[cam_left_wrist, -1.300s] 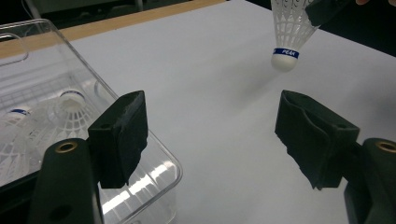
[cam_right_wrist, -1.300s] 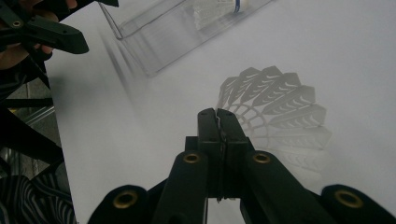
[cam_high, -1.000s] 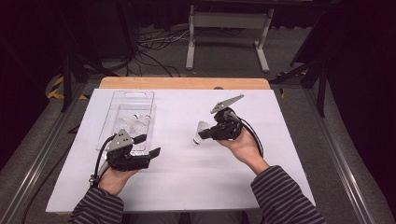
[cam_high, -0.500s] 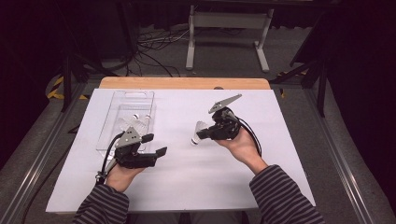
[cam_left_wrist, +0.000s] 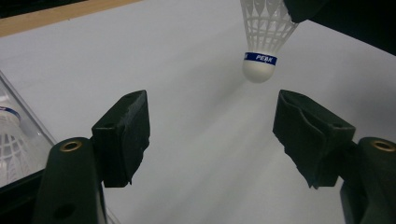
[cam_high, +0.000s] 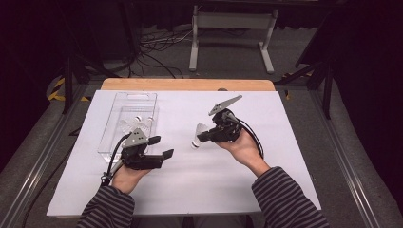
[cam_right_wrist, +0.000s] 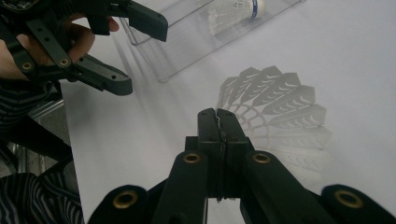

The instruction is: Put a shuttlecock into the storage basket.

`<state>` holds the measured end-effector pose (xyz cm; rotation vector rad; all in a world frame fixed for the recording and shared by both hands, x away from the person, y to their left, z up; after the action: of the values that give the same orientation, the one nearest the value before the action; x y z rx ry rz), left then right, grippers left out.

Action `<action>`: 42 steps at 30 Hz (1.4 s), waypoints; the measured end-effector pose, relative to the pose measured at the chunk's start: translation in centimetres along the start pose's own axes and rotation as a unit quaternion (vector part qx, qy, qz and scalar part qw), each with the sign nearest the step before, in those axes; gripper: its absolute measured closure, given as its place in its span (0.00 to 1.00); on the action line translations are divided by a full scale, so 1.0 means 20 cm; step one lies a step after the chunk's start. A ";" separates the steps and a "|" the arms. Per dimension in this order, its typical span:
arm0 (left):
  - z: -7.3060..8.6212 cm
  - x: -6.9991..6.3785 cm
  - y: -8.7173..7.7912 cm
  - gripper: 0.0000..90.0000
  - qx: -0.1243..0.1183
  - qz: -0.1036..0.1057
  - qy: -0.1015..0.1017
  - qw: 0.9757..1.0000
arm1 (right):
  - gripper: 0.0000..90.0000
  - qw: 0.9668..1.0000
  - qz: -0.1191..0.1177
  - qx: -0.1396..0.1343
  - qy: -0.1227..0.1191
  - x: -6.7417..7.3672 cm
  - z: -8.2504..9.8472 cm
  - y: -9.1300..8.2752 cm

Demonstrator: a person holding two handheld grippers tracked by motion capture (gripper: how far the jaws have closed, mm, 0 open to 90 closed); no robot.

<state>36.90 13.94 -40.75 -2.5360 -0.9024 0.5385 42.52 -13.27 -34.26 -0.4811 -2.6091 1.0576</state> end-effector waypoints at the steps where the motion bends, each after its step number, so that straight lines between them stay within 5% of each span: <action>1: 0.00 0.00 0.01 0.31 0.002 0.004 -0.001 1.000 | 1.00 1.000 -0.001 0.000 0.000 0.00 0.00 0.00; 19: -0.05 -0.03 0.08 0.32 0.008 0.015 0.019 1.000 | 1.00 1.000 -0.010 -0.004 -0.011 0.03 -0.05 0.02; 42: -0.10 -0.08 0.17 0.42 0.052 0.039 0.026 0.998 | 1.00 0.999 -0.025 -0.001 -0.028 0.08 -0.11 0.06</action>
<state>38.44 10.00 -40.29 -2.4865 -0.7398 0.5262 42.06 -10.56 -33.39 -0.3891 -2.6562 1.0661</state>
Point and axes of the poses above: each handheld gripper's, and its own axes: y roughly forward along the jaws, z roughly out of its underside, x roughly to its left, the point moved 1 cm from there along y, roughly forward along the jaws, and after that the axes turned 6 degrees about -y, right-handed, at the moved point
